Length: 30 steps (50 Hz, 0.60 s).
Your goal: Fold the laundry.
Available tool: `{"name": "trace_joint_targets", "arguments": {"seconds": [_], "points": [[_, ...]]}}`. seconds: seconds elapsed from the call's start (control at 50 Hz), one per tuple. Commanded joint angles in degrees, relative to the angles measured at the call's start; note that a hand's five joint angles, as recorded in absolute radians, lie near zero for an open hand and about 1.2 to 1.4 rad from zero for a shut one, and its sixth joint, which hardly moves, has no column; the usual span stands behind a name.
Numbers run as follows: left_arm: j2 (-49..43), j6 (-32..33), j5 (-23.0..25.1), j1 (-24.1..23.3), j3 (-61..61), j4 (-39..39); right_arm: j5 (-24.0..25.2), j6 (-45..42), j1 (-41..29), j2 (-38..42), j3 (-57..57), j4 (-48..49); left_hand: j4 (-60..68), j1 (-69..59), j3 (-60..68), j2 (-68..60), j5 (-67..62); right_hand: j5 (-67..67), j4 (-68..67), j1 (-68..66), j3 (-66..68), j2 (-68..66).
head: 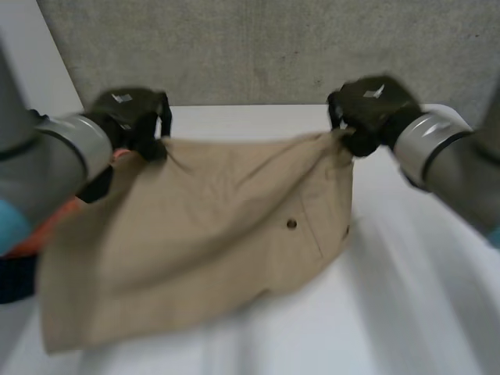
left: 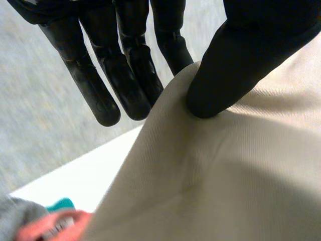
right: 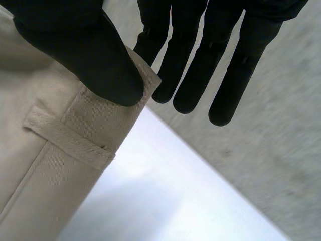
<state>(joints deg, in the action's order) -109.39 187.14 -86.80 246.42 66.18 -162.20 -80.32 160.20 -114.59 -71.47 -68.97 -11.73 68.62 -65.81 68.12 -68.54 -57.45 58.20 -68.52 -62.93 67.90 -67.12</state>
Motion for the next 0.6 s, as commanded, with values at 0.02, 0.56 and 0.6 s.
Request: {"name": "trace_joint_targets", "arguments": {"seconds": [0.02, 0.56, 0.6], "points": [[-14.88, 0.6, 0.32, 0.11, -11.05, -6.9, -3.26, 5.2, -2.12, 12.14, 4.53, 10.93, 11.38, -14.19, 11.88, -11.46, -12.55, 11.8, -11.48, -17.07, 12.1, -12.88], [1.82, -0.19, 0.85, 0.11, -6.97, -18.68, -2.22, 5.56, -0.37, 0.63, 2.2, 18.07, 11.38, -14.19, 11.88, -11.46, -12.55, 11.8, -11.48, -17.07, 12.1, -12.88], [1.11, -0.19, 0.85, 0.11, -3.53, -19.56, -0.99, 5.21, -0.28, 0.98, -1.24, 18.15, 11.38, -14.19, 11.88, -11.46, -12.55, 11.8, -11.48, -17.07, 12.1, -12.88]]}}
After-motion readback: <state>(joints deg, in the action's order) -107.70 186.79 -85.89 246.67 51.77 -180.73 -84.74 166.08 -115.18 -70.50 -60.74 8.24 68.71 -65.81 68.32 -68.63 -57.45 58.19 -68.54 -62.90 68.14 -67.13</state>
